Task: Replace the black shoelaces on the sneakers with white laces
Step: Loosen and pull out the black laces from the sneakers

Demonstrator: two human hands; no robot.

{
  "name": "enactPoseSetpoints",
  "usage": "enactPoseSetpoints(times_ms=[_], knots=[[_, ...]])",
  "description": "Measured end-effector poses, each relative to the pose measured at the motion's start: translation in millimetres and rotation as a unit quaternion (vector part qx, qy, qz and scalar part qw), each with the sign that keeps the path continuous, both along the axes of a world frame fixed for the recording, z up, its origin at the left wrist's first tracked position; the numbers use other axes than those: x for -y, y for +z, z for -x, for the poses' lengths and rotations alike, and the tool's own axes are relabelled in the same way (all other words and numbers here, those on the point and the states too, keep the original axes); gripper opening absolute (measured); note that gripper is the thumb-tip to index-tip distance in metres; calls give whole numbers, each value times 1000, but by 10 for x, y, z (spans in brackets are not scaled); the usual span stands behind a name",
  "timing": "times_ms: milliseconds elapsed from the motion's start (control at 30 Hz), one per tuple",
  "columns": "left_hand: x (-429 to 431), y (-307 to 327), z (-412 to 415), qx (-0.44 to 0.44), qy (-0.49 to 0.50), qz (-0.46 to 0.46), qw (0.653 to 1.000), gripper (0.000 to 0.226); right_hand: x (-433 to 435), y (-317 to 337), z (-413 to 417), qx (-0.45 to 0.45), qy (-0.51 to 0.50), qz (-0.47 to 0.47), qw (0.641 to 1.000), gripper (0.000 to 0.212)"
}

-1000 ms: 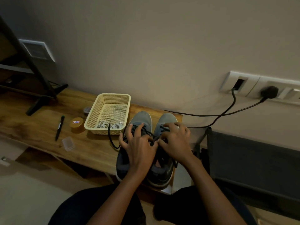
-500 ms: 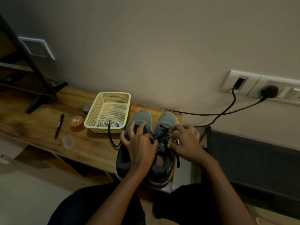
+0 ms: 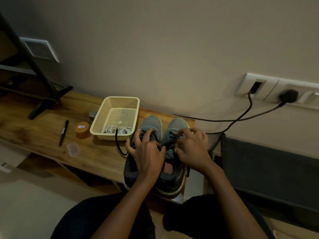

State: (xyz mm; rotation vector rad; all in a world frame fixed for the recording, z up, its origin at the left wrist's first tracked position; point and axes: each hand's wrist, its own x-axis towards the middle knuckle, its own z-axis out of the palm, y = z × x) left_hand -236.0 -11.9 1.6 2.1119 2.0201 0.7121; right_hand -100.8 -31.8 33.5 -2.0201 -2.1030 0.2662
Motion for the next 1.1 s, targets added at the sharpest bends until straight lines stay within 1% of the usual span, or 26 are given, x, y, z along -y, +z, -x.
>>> enactPoseSetpoints(times_ms=[100, 233, 300, 367, 400, 467, 500, 533, 600, 667, 733, 833, 967, 1100], knots=[[-25, 8, 21, -3, 14, 19, 1000, 17, 110, 48, -188, -42, 1, -5, 999, 9], [-4, 17, -3, -5, 9, 26, 1000, 18, 149, 58, -300, -80, -33, 19, 996, 14], [6, -2, -23, -6, 0, 13, 1000, 20, 144, 40, -313, -66, -78, 35, 994, 16], [7, -25, -57, -3, -29, -1, 1000, 30, 130, 21, -330, -51, -154, 14, 987, 11], [3, -35, -79, -8, -55, -10, 998, 35, 127, 29, -328, -57, -195, -1, 979, 14], [-9, -46, -129, -40, -112, -23, 993, 42, 113, 36, -310, -74, -249, -30, 965, 32], [-27, -63, -147, -57, -132, -28, 989, 41, 102, 32, -286, -75, -247, -41, 965, 33], [-51, -72, -160, -69, -142, -34, 987, 38, 91, 26, -246, -73, -233, -43, 969, 29], [-100, -86, -175, -87, -149, -31, 985, 30, 75, -33, -135, -62, -196, -21, 978, 24], [-149, -111, -186, -105, -150, -29, 983, 29, 66, -125, -23, -44, -167, 7, 985, 35], [-191, -134, -206, -121, -152, -30, 981, 34, 52, -186, 22, -37, -163, 2, 986, 40], [-219, -162, -252, -116, -159, -58, 979, 35, 33, -214, -29, -56, -160, -21, 985, 33], [-214, -164, -264, -102, -161, -100, 977, 21, 65, -249, -53, -81, -179, -30, 980, 21], [-195, -141, -283, -69, -154, -113, 979, 18, 78, -286, -53, -82, -209, -57, 973, 21]])
